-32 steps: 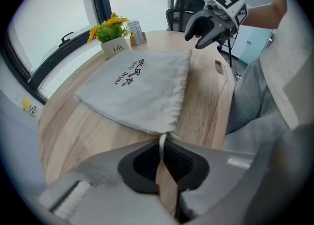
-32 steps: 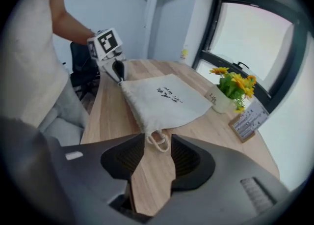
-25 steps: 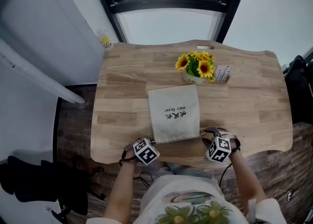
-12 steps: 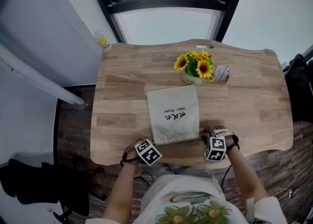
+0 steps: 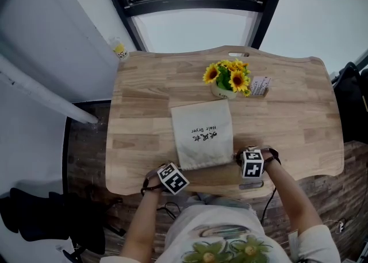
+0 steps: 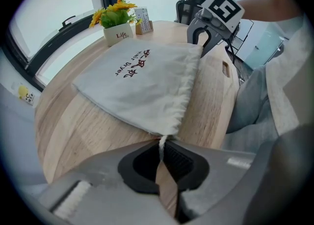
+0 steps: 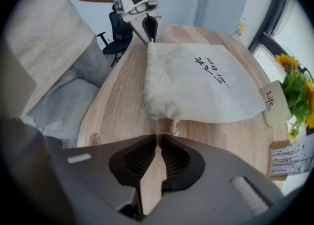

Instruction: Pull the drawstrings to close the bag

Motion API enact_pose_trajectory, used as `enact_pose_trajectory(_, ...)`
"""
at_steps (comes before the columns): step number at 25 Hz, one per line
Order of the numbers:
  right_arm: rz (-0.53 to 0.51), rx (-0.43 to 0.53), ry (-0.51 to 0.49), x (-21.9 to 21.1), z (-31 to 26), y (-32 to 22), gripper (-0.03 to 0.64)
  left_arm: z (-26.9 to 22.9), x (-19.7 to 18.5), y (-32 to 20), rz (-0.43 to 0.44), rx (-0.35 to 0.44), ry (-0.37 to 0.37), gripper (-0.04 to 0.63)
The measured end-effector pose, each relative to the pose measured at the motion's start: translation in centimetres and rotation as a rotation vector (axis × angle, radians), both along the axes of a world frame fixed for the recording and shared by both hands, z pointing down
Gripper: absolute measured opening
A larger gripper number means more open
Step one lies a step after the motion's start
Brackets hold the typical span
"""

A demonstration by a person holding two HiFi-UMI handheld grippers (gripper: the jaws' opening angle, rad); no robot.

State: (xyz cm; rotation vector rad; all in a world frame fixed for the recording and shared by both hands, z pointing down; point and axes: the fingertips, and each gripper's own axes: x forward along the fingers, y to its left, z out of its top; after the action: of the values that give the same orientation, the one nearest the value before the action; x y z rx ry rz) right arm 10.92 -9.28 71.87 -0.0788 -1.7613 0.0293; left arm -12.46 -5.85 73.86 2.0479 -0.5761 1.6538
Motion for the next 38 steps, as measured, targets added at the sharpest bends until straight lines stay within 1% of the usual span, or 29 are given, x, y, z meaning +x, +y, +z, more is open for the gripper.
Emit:
enact_pose_trajectory(3, 0.089, -0.064, -0.034, -0.2, -0.1, -0.3, 0.037, 0.0, -0.1, 0.0, -0.009, 0.004, 0.005, 0.011)
enact_pose_trajectory(5, 0.139, -0.082, -0.039, -0.1, 0.2, -0.6, 0.021, 0.0, -0.1, -0.1, -0.016, 0.006, 0.009, 0.011)
enact_pose_trajectory(8, 0.181, -0.043, -0.017, 0.8, -0.1, -1.0, 0.015, 0.0, -0.1, -0.1, -0.021, 0.006, 0.015, 0.011)
enact_pose_trajectory(10, 0.181, -0.033, -0.023, 1.0, -0.8, -0.8, 0.015, 0.0, -0.2, -0.1, -0.022, 0.006, 0.015, 0.011)
enact_pose_trajectory(14, 0.148, -0.081, -0.053, 1.0, -1.2, 1.1, 0.025, 0.0, -0.2, -0.1, -0.024, 0.004, 0.017, 0.011)
enact_pose_trajectory(16, 0.132, -0.089, -0.041, 1.1, -0.9, 1.8, 0.077, 0.0, -0.1, -0.1, -0.024, 0.002, 0.018, 0.011)
enact_pose_trajectory(20, 0.135, -0.097, -0.023, 0.8, -0.2, 1.9, 0.114, 0.0, 0.0, -0.1, -0.025, 0.003, 0.017, 0.011)
enact_pose_trajectory(21, 0.139, -0.093, -0.025, 0.7, -0.1, 1.6, 0.101, 0.0, 0.0, -0.1, -0.025, 0.002, 0.017, 0.011)
enact_pose_trajectory(23, 0.161, -0.089, -0.041, 0.3, -0.2, 1.1, 0.112, -0.1, -0.1, 0.0, -0.027, 0.001, 0.019, 0.011)
enact_pose_trajectory(26, 0.21, -0.104, -0.05, -0.2, -0.2, 0.6, 0.11, 0.0, -0.1, -0.1, -0.027, -0.002, 0.021, 0.011)
enact_pose_trajectory(27, 0.223, -0.098, -0.047, -0.2, -0.2, 0.3, 0.089, 0.0, -0.1, -0.1, -0.028, -0.002, 0.022, 0.011)
enact_pose_trajectory(28, 0.237, -0.093, -0.047, -0.3, -0.3, 0.0, 0.052, 0.0, -0.1, -0.1, -0.029, -0.003, 0.023, 0.011)
enact_pose_trajectory(30, 0.264, -0.093, -0.044, -0.3, -0.2, -0.2, 0.038, 0.0, -0.1, -0.1, -0.031, -0.005, 0.023, 0.011)
enact_pose_trajectory(34, 0.232, -0.041, -0.024, -0.3, -0.1, 0.0, 0.038, 0.0, -0.1, -0.1, -0.035, -0.004, 0.023, 0.011)
enact_pose_trajectory(35, 0.241, -0.027, -0.022, -0.4, -0.1, 0.0, 0.037, 0.0, -0.1, -0.1, -0.038, -0.003, 0.024, 0.011)
enact_pose_trajectory(38, 0.331, -0.002, -0.034, -0.5, -0.1, 0.0, 0.031, 0.0, -0.2, -0.2, -0.057, 0.003, 0.033, 0.011)
